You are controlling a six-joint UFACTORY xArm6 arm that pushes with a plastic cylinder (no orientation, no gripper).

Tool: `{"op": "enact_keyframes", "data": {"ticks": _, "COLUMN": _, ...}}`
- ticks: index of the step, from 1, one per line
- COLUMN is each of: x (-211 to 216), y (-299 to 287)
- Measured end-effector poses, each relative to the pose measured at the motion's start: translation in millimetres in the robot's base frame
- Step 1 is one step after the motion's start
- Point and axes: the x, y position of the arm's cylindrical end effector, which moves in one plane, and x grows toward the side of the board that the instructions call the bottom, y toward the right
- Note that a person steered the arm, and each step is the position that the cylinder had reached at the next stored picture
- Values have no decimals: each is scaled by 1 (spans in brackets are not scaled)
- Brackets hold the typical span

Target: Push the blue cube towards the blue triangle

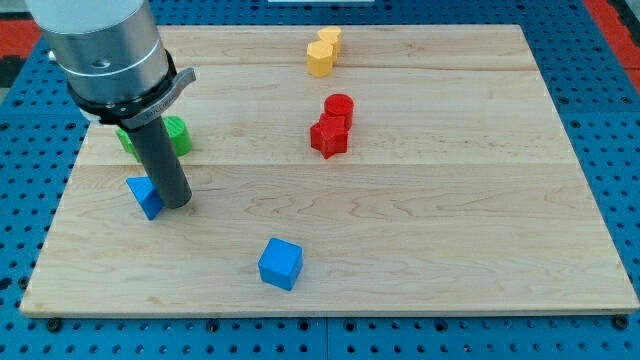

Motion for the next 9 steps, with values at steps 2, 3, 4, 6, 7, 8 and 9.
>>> {"op": "enact_keyframes", "data": {"ticks": 2, "x": -8, "y": -46}}
{"op": "enact_keyframes", "data": {"ticks": 3, "x": -45, "y": -44}}
{"op": "enact_keyframes", "data": {"ticks": 4, "x": -27, "y": -69}}
{"op": "enact_keyframes", "data": {"ticks": 6, "x": 12, "y": -3}}
{"op": "enact_keyframes", "data": {"ticks": 7, "x": -8, "y": 117}}
{"op": "enact_keyframes", "data": {"ticks": 8, "x": 43, "y": 170}}
{"op": "enact_keyframes", "data": {"ticks": 9, "x": 100, "y": 161}}
